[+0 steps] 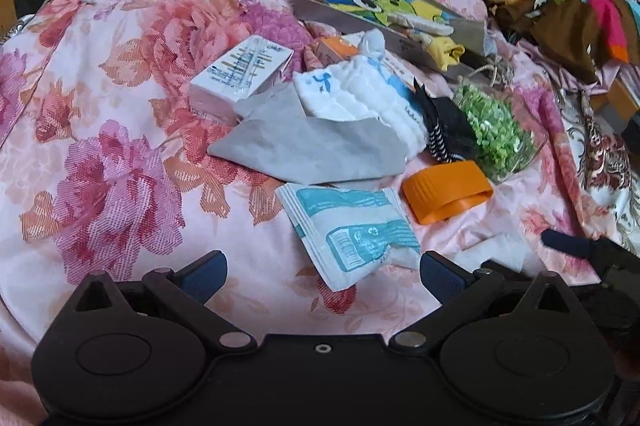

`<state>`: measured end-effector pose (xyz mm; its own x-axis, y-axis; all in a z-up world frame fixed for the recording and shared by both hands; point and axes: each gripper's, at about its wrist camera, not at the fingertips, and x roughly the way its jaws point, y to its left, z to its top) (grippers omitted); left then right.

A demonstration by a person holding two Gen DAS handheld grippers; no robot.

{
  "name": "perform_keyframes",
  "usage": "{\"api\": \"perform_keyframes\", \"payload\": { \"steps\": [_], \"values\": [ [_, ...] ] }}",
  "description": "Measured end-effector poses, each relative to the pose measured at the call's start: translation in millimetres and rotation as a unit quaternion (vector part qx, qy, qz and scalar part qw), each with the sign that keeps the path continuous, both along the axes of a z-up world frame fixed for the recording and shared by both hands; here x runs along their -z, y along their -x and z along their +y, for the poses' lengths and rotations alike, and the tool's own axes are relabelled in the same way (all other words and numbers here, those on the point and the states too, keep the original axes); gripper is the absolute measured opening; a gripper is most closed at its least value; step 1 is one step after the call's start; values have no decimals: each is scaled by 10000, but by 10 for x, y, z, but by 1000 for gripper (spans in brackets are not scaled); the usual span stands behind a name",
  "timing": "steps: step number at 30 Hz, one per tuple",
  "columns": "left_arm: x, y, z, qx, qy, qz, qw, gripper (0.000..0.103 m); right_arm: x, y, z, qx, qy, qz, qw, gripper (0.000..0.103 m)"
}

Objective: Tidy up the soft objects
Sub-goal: 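Grasp the blue-and-white wipes packet with the left tool while the right tool approaches the white sock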

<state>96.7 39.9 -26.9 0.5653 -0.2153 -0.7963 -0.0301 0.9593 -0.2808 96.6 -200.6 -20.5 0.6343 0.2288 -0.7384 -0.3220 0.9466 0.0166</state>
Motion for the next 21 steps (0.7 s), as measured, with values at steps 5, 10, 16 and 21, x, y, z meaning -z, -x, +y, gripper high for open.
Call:
{"api": "perform_keyframes", "payload": {
  "steps": [5,10,16,21],
  "values": [
    [-27,-6,-72,52,-46,-86,9999,102,63,-44,37,-9,137,214,9997,103],
    [-27,-65,-118,-90,-16,-274,9996,102,169,-143,31,25,198,576,9981,103],
    [63,-169,-164,-31,68,-158,9998,94,295,-236,86,-19,301,947,9950,102],
    [117,-213,-189,-2,95,-97,9999,79,275,-223,92,-6,335,855,9958,94]
  ]
}}
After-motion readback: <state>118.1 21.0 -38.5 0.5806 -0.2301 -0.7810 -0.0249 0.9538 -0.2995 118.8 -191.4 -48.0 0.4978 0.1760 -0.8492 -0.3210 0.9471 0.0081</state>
